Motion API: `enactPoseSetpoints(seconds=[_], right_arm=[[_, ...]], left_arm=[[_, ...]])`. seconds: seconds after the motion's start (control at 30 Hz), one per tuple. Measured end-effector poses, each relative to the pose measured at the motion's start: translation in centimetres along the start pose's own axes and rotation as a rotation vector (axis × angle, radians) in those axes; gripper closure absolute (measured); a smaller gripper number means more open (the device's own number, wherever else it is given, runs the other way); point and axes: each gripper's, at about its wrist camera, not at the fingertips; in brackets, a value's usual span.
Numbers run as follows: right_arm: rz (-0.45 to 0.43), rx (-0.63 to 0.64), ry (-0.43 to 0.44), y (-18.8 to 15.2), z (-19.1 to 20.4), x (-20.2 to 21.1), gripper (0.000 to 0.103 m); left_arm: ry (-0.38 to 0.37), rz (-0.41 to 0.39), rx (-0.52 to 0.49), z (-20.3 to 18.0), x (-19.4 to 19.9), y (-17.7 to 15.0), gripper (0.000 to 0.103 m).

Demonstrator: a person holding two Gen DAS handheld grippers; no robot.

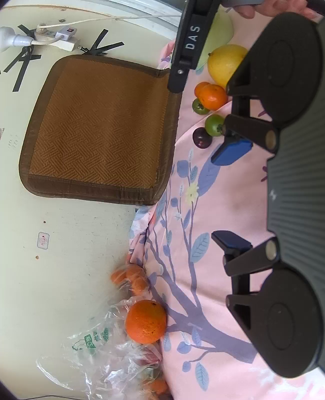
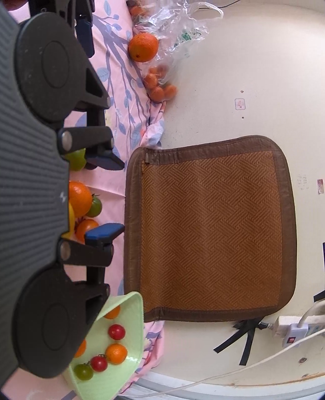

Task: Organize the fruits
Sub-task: 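Approach the green tomato and plum with the right tool, then grasp the dark plum with the right tool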

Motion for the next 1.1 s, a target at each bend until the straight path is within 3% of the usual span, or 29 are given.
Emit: enactPoseSetpoints(seconds=[0.2,0.37,0.67,0.7,0.77,0.93,1.1], right_arm=[[0.048,-0.011,0.053,1.4,0.2,-2.4,0.054],[0.152,0.06,0.098,1.0,1.7,-4.5,0.054],[0.31,0.198,0.114,-0.5,3.9,-7.7,0.056],[0.308,0.238,0.106,-0.7,4.3,-7.8,0.057],[0.312,0.256,0.128,-0.7,4.6,-7.6,0.072],[0.179,0.266,0.104,-0.3,4.6,-5.0,0.073],[0.051,0.21,0.097,-0.6,2.8,1.3,0.073]], left_arm=[[-0.014,0.042,0.082,1.4,-0.7,0.2,0.044],[-0.029,0.07,0.155,2.6,-1.1,0.3,0.044],[-0.027,0.07,0.158,2.6,-1.0,0.3,0.044],[-0.027,0.07,0.158,2.6,-1.0,0.3,0.044],[-0.027,0.07,0.158,2.6,-1.0,0.3,0.044],[-0.02,0.061,0.154,2.7,-1.0,0.4,0.044],[-0.015,0.06,0.154,2.8,-1.1,0.5,0.044]])
Point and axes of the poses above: each gripper's, at about its wrist camera, not at the fingertips, and x roughly against the way its jaws point, z to its left, y to its top, and after that the axes turned 3 degrees about x, right-handed
